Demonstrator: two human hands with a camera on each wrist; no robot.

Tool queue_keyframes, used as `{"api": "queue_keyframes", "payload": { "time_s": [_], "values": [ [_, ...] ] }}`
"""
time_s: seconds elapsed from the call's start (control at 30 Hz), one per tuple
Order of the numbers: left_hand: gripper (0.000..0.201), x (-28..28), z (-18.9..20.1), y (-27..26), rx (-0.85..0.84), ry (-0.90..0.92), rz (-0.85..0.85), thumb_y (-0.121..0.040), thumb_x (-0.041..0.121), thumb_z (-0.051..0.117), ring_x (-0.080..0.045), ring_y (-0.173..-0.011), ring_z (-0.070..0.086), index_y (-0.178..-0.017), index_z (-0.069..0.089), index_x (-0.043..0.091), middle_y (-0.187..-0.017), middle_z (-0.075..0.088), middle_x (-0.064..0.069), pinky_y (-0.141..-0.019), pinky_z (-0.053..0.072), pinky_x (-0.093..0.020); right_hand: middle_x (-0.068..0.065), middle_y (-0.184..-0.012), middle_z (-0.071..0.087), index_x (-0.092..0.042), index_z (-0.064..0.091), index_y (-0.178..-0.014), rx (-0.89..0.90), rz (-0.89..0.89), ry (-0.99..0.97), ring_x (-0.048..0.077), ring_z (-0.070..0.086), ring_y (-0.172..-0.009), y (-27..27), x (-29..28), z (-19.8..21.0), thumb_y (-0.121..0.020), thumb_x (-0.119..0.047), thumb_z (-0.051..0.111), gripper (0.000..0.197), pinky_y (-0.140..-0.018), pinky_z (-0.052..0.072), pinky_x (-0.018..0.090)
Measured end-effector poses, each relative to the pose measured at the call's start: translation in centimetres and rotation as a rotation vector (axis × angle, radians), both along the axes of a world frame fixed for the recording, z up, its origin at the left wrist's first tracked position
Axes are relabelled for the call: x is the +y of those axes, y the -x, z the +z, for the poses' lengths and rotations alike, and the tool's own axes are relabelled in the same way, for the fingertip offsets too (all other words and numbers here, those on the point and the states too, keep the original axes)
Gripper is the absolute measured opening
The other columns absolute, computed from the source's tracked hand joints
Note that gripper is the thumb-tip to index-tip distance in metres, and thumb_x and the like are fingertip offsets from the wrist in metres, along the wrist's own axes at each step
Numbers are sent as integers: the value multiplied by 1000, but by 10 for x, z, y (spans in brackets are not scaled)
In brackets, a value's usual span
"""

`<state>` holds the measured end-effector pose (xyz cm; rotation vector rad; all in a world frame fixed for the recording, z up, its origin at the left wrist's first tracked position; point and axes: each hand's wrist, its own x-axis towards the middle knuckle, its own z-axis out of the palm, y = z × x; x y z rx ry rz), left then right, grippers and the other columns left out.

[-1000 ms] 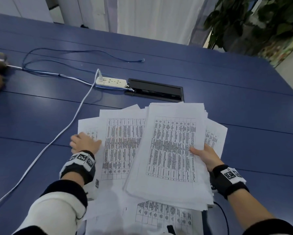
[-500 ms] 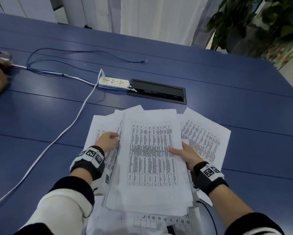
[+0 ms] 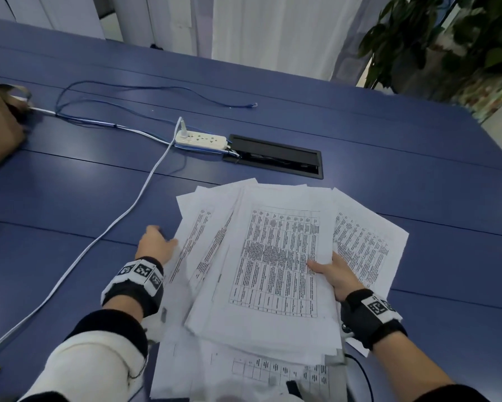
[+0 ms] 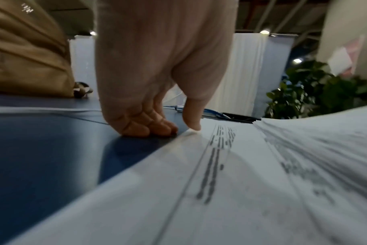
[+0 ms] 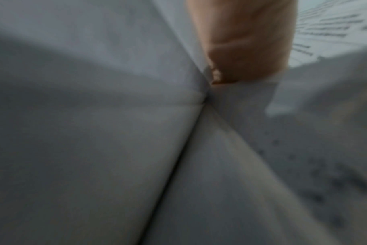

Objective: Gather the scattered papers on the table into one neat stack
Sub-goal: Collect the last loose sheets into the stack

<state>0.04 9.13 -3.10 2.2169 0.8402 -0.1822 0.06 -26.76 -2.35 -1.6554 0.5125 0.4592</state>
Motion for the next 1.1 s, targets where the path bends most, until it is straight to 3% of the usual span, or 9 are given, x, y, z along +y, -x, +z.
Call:
{"api": "queue_keyframes", "payload": {
  "time_s": [0.1,0.23,0.37,0.5,0.6,0.67,0.77,0.97,1.1],
  "values": [
    [38,-8,5,-7,-5,14,-97,-85,23,63,-34,-112,54,-115,57,1,-115,62,-18,-93,41,-34,15,-120,61,-6,50,-128,-7,-16,-49,31,61,-104,3,-2,2,-86,0,59,43,-96,46,48],
    [19,-12,10,-12,2,83,-161,-85,23,64,-27,-84,60,-85,67,4,-85,65,-14,-77,43,-30,15,-118,62,-6,50,-126,-32,-15,-96,25,63,-96,0,-4,10,-87,1,58,41,-76,51,35],
    [24,-8,10,-10,-221,453,-13,-85,9,64,-25,-91,60,-105,60,-3,-99,63,-15,-89,46,-38,10,-111,65,-12,55,-114,-56,-19,-148,24,64,-94,-2,-13,20,-87,0,58,30,-79,52,36],
    [8,-22,18,-9,-272,623,-75,-86,5,60,-17,-70,64,-94,62,3,-91,66,-15,-78,52,-35,2,-99,65,-23,54,-97,-76,-39,-231,18,64,-87,-2,-15,29,-87,-3,58,22,-78,51,33],
    [27,-37,15,-13,-215,668,-84,-88,2,55,-27,-86,63,-115,56,-2,-104,65,-22,-89,50,-44,11,-105,70,-16,56,-112,-57,35,-356,25,70,-88,-2,-5,27,-62,-21,85,58,-69,57,35],
    [32,-45,10,-15,-192,629,-129,-93,8,48,-30,-111,57,-125,51,2,-121,59,-17,-103,41,-45,17,-116,66,-10,52,-124,7,90,-320,31,68,-95,-4,5,21,-52,-27,89,83,-73,57,40],
    [39,-41,7,-17,-212,607,-89,-100,21,34,-25,-126,45,-135,41,6,-133,49,-9,-110,32,-39,17,-123,60,-5,45,-133,28,75,-190,29,64,-95,-10,16,17,-85,-9,65,53,-83,53,43],
    [34,-16,5,-15,-139,529,-172,-94,10,45,-27,-99,59,-128,48,15,-112,59,-12,-97,46,-44,16,-111,63,-1,47,-130,75,11,-127,31,63,-88,-17,14,14,-91,-3,54,39,-76,53,42],
    [29,-17,4,-13,-141,171,-164,-84,8,61,-29,-92,59,-113,58,5,-92,61,-11,-88,46,-35,16,-115,62,-2,48,-126,77,-36,-63,32,62,-100,-2,11,13,-93,-18,53,37,-87,51,46]
  ]
}}
